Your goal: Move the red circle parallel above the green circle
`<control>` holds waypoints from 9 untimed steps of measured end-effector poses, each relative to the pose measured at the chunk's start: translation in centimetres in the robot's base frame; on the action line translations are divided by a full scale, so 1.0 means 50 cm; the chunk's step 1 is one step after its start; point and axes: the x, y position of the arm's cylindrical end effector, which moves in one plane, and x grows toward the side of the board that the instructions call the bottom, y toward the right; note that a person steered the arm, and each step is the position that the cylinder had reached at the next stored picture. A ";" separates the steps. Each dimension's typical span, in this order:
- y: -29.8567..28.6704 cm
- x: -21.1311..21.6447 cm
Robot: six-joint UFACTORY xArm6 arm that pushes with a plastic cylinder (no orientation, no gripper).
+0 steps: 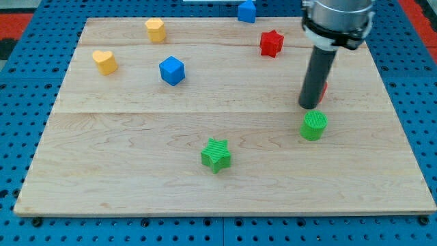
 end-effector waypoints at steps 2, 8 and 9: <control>0.094 -0.045; 0.036 -0.139; 0.170 -0.198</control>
